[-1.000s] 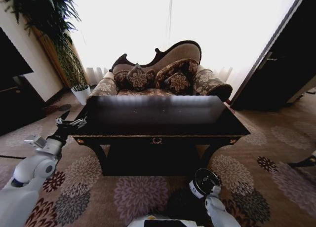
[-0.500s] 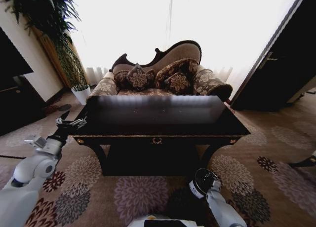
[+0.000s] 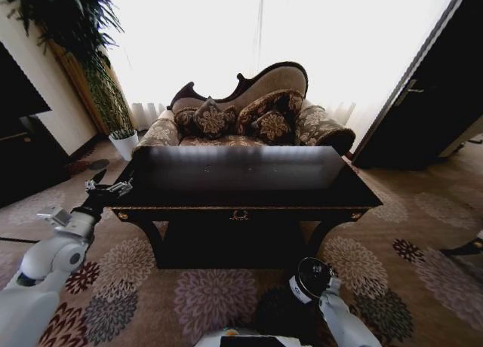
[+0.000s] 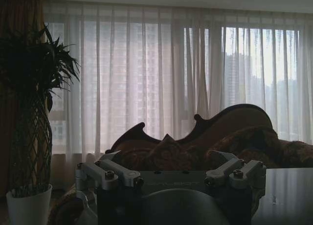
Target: Move to the front of the table and place the trash on the table into the trash bin.
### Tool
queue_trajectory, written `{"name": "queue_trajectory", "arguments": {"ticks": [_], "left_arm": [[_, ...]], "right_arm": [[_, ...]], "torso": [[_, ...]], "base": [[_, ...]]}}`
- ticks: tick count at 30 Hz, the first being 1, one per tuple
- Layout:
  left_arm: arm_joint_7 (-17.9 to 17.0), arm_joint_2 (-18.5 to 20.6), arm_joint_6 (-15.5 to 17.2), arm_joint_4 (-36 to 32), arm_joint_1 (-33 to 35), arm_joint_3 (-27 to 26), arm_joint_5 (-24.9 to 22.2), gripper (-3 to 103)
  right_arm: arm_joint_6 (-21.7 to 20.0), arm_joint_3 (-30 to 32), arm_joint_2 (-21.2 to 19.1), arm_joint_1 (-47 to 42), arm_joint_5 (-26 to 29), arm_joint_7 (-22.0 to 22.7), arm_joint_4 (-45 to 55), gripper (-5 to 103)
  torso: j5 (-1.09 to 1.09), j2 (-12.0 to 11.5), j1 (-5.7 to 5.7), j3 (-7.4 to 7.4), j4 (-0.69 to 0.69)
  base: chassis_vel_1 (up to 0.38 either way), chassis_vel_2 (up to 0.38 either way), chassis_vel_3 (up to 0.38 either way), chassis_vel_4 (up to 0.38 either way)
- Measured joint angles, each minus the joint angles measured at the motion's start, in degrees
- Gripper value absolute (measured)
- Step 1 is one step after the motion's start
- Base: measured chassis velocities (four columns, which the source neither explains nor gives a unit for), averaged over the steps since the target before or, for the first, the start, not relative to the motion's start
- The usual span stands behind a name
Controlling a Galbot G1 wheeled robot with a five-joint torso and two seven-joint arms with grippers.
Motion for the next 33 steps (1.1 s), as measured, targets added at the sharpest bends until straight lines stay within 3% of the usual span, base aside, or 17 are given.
{"name": "queue_trajectory", "arguments": {"ticks": [2,5,6,11,12,19,26,33], "left_arm": [[0.00,0.00,0.00,0.00,0.00,0.00,0.00,100],[0.00,0.00,0.00,0.00,0.00,0.00,0.00,100],[0.00,0.00,0.00,0.00,0.00,0.00,0.00,100],[0.00,0.00,0.00,0.00,0.00,0.00,0.00,100],[0.00,0.00,0.00,0.00,0.00,0.00,0.00,100],[0.00,0.00,0.00,0.00,0.00,0.00,0.00,100],[0.00,0.00,0.00,0.00,0.00,0.00,0.00,100],[0.01,0.00,0.00,0.00,0.00,0.00,0.00,100]], "right_arm": [[-0.08,0.00,-0.04,-0.13,0.03,0.01,0.47,73],[-0.16,0.00,-0.05,-0.55,0.13,0.11,1.37,78],[-0.37,0.12,-0.04,-1.48,0.41,0.39,3.06,89],[-1.01,0.99,-0.01,-5.59,0.57,0.99,10.30,98],[-1.02,1.77,0.26,-9.56,-0.74,1.63,16.58,99],[1.12,5.92,2.09,-23.77,-6.94,3.34,33.49,100],[2.18,8.65,2.67,-32.35,-4.59,2.71,45.30,100],[0.85,13.30,4.57,-44.37,-1.95,2.38,64.75,100]], "torso": [[-0.01,0.00,0.00,0.00,0.00],[0.00,0.00,0.00,0.00,0.00],[0.00,0.00,0.00,0.00,0.01],[-0.01,0.00,0.00,0.00,0.00],[-0.01,0.00,0.00,0.00,0.00],[0.00,0.01,-0.01,0.00,-0.02],[-0.01,0.01,-0.01,-0.01,0.00],[-0.01,0.02,-0.01,-0.01,0.00]], "base": [[0.000,0.000,0.000,0.000],[0.000,0.000,0.000,0.000],[0.000,0.000,0.000,0.000],[0.000,0.000,0.000,0.000],[0.000,0.000,0.000,0.000],[0.000,0.000,0.000,0.000],[0.000,0.000,0.000,0.000],[0.000,0.000,0.000,0.000]]}}
